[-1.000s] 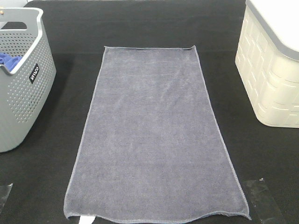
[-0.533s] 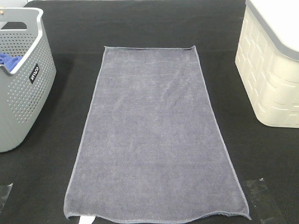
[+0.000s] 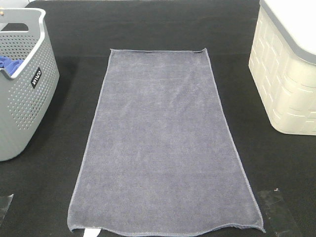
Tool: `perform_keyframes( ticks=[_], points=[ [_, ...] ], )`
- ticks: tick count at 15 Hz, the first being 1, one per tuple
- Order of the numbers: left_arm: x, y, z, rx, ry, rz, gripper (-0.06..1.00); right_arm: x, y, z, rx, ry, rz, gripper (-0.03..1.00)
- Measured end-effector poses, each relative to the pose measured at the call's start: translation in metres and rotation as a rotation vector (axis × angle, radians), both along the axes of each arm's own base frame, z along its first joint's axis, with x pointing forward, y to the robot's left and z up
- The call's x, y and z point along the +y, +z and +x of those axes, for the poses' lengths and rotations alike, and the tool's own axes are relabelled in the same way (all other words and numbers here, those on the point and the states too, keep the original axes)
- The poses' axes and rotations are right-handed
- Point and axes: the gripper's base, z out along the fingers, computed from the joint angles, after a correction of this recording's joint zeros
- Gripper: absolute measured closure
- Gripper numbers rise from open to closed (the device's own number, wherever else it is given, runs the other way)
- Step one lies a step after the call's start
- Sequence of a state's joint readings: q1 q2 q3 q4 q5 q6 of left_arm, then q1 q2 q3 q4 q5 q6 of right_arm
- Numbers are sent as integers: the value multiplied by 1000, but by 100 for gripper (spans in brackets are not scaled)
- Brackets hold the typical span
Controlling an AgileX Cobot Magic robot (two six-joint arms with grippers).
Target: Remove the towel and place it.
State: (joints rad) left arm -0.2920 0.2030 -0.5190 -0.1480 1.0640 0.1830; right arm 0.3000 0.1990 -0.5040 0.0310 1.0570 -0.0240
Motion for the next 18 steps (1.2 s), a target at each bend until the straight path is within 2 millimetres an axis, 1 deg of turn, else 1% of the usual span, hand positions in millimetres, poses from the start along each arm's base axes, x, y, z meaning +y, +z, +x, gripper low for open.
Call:
perform_keyframes(
  ticks=[12, 14, 16, 18],
  points=[
    [0, 0, 0, 0, 0, 0, 31, 0, 0, 0, -1, 4, -3, 21],
    [0, 0, 0, -1, 22, 0, 31, 0, 0, 0, 0, -6, 1, 21],
    [3, 1, -3, -34, 114, -8, 31, -1, 0, 1, 1, -106, 4, 21],
    [6, 2, -11, -96, 205, -19, 31, -4, 1, -3, -29, -229, 9, 21]
  ],
)
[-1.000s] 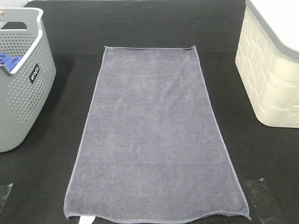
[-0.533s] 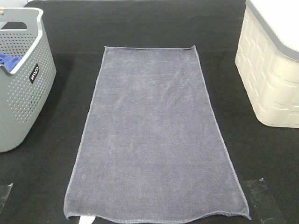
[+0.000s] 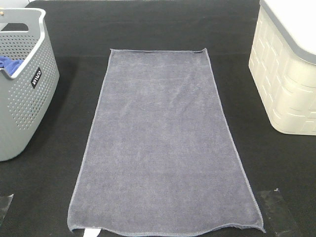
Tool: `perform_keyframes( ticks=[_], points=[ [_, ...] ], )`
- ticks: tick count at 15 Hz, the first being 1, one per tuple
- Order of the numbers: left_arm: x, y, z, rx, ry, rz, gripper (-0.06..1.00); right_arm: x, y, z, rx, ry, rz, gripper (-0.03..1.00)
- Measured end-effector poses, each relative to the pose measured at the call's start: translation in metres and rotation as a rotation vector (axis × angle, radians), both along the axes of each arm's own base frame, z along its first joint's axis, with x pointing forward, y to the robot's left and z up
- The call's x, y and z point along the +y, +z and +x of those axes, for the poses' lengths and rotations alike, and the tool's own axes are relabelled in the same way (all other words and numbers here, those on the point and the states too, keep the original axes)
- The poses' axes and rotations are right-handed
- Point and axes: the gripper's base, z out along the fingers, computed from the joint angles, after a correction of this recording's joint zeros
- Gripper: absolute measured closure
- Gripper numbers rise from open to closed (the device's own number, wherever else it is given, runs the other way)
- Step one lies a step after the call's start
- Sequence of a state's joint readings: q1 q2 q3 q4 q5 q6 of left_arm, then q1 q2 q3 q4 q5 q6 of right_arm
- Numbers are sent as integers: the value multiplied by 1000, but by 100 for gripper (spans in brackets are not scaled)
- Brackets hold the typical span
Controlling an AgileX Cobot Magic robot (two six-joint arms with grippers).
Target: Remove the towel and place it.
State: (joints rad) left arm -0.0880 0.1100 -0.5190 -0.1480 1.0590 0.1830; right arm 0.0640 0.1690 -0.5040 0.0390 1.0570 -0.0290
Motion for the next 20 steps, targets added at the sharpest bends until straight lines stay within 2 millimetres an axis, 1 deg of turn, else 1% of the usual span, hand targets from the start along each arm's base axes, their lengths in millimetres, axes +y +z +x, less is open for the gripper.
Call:
perform_keyframes(
  ticks=[1, 2, 5, 20],
  points=[
    [1, 0, -7, -48, 52, -2, 31, -1, 1, -7, -47, -54, 2, 21],
    [1, 0, -11, -75, 66, -3, 31, -1, 1, -12, -86, -71, 2, 21],
    [1, 0, -17, -115, 68, -5, 31, -1, 0, -25, -165, -71, 5, 21],
    [1, 0, -17, -115, 69, -4, 31, 0, 0, -26, -175, -68, 11, 21]
  ],
)
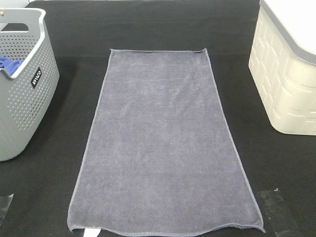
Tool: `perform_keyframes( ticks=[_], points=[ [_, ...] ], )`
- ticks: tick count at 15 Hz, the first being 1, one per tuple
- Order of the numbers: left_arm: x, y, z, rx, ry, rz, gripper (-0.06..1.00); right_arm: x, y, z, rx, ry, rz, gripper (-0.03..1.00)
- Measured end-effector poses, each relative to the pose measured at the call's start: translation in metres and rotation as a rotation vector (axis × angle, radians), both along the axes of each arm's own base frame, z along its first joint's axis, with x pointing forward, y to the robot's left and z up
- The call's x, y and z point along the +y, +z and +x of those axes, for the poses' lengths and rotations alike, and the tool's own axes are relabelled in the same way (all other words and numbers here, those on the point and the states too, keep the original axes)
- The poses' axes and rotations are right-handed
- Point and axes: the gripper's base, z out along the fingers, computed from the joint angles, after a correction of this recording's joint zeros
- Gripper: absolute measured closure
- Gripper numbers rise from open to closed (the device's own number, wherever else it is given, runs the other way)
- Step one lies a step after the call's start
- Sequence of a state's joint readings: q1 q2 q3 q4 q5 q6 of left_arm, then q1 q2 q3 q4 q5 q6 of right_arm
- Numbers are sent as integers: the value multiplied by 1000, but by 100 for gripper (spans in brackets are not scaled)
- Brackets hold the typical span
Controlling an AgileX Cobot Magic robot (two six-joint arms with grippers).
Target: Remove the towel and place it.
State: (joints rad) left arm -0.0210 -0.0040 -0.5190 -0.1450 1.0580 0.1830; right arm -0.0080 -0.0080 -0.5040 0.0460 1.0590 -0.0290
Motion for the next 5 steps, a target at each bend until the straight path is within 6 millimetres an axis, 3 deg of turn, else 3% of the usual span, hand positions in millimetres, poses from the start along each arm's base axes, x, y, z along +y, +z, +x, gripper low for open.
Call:
perform_keyframes(
  ticks=[5],
  points=[
    [0, 0, 0, 0, 0, 0, 31, 0, 0, 0, 0, 0, 0, 21]
  ],
)
